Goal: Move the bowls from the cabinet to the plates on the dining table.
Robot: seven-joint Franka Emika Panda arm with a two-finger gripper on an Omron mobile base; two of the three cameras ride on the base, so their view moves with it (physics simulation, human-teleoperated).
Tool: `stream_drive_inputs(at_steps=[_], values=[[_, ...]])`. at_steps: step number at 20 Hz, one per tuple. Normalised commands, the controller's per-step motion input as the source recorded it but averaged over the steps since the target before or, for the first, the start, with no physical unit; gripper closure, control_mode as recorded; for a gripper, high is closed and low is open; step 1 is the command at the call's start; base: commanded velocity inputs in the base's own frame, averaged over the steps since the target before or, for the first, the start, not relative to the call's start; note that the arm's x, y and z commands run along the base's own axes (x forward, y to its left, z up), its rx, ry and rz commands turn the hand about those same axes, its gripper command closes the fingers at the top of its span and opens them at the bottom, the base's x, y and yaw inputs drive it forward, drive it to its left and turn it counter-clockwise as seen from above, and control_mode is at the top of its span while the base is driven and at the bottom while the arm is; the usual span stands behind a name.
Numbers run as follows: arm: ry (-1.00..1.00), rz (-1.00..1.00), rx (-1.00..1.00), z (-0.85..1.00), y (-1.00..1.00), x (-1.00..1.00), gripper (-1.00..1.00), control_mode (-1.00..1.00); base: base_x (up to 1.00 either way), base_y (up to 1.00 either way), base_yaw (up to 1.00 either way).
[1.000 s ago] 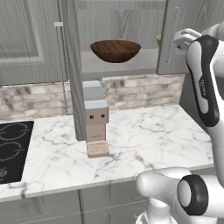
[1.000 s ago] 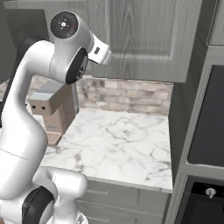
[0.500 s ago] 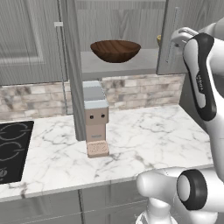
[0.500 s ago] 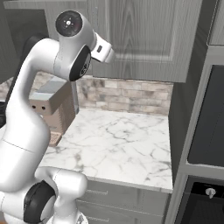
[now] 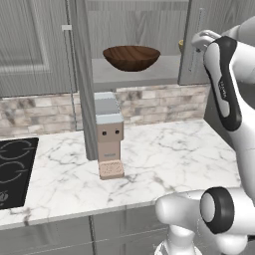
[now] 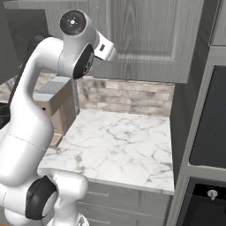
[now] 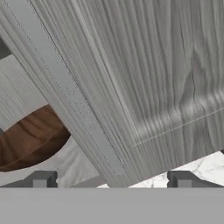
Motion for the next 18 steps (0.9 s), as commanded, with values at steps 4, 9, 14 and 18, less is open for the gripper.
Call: stream_drive_inputs(at_steps=[4,9,14,18], values=[[0.00,0.00,0.00,-0.02,0.00,0.26,-1.00,-1.00,0.00,0.00,0.00],[0.00,0.00,0.00,-0.08,0.00,0.28,-1.00,-1.00,0.00,0.00,0.00],[0.00,0.00,0.00,-0.10,0.00,0.29,-1.00,-1.00,0.00,0.00,0.00],[0.00,0.00,0.00,-0.05,-0.03,0.30,-1.00,-1.00,0.00,0.00,0.00]])
